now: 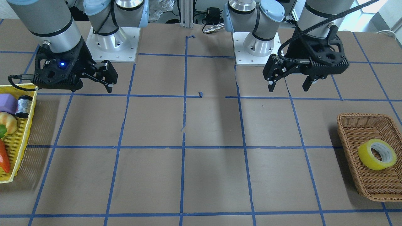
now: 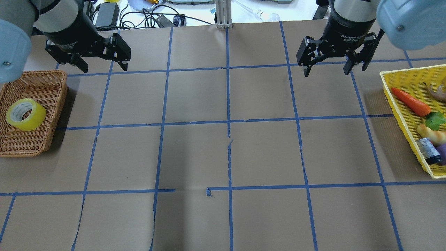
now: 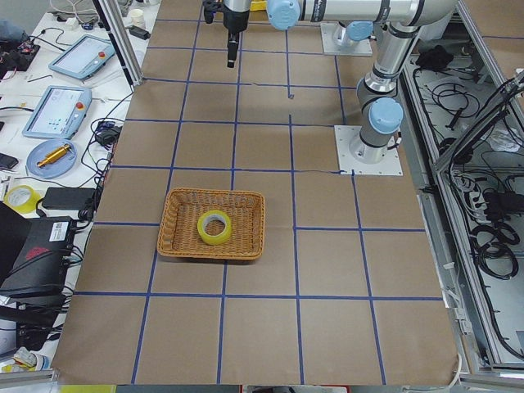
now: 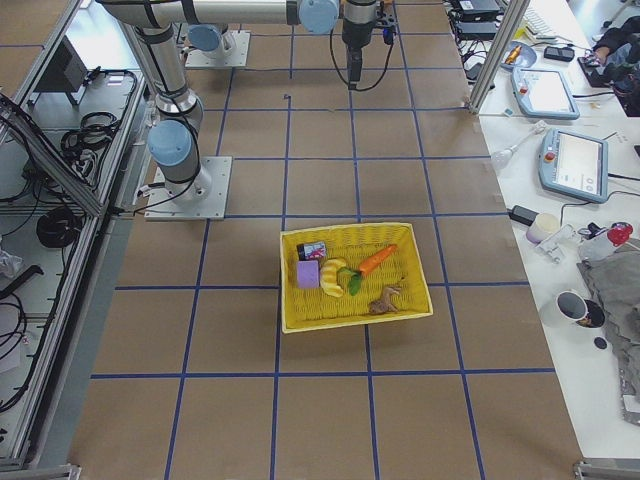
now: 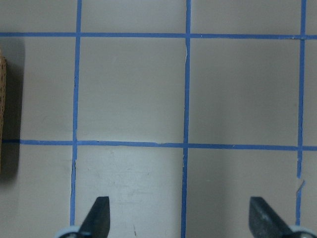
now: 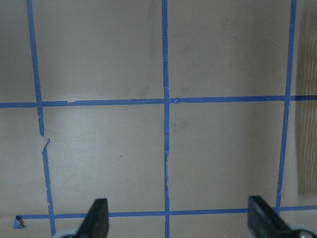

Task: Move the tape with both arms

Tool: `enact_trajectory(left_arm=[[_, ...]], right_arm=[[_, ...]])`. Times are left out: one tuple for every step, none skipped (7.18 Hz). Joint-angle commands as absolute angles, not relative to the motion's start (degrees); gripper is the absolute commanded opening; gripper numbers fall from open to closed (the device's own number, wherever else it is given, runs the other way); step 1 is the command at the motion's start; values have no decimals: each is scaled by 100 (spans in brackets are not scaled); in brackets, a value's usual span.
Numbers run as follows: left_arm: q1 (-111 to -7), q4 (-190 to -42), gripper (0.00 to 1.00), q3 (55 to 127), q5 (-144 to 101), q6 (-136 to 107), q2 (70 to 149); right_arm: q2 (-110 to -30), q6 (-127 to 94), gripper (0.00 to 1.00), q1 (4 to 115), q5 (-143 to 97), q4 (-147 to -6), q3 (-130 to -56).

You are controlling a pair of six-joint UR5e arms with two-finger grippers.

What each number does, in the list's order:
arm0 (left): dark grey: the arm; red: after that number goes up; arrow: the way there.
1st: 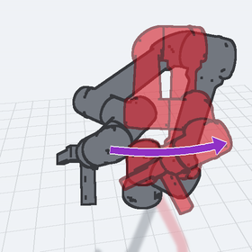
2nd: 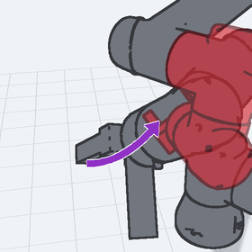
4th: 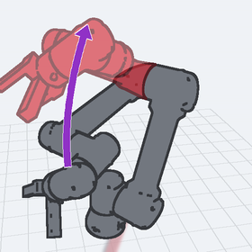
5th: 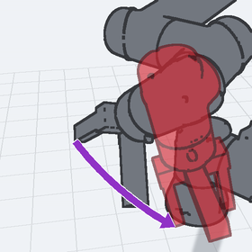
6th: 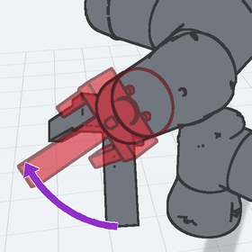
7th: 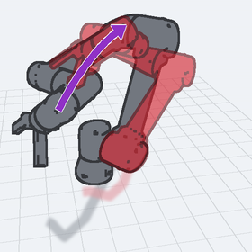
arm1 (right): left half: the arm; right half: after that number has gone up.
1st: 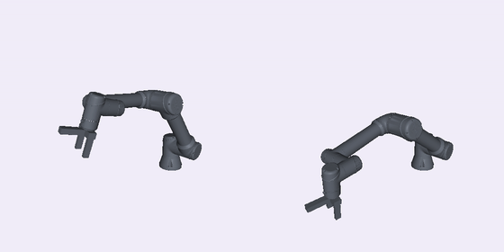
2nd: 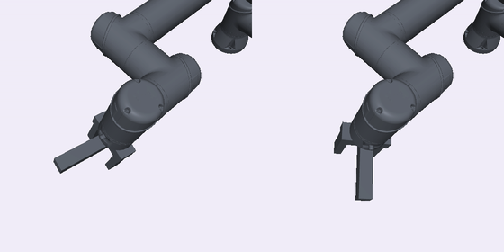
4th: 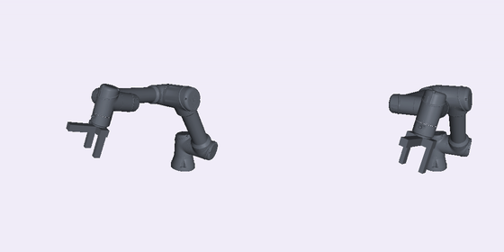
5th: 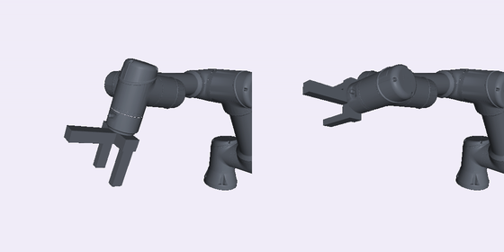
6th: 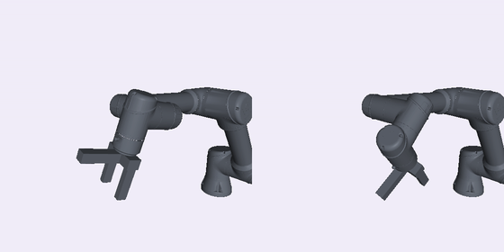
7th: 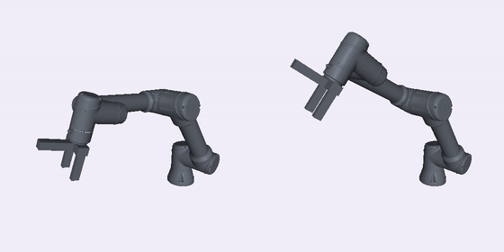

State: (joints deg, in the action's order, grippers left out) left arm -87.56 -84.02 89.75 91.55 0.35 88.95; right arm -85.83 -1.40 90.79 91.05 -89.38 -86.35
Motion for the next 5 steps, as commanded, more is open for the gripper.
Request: enact_trajectory(left_arm=[[-8718,-8666,100,8991,9045,-9,8807],[-8658,-8692,100,8930,8583,70,8824],[-8683,-8701,100,8904,8622,70,8824],[-8666,-8832,100,8886,9005,105,8763],[-8692,-9033,100,8851,9235,132,8737]], right_arm=[[-8587,-123,100,9079,9105,-8938,-8640],[-8587,-123,100,9079,9105,-8930,-8640],[-8587,-123,100,9079,9105,-8930,-8640],[-8587,-123,100,9079,9088,-8938,-8631],[-8587,-123,100,9070,9097,-8938,-8631]])
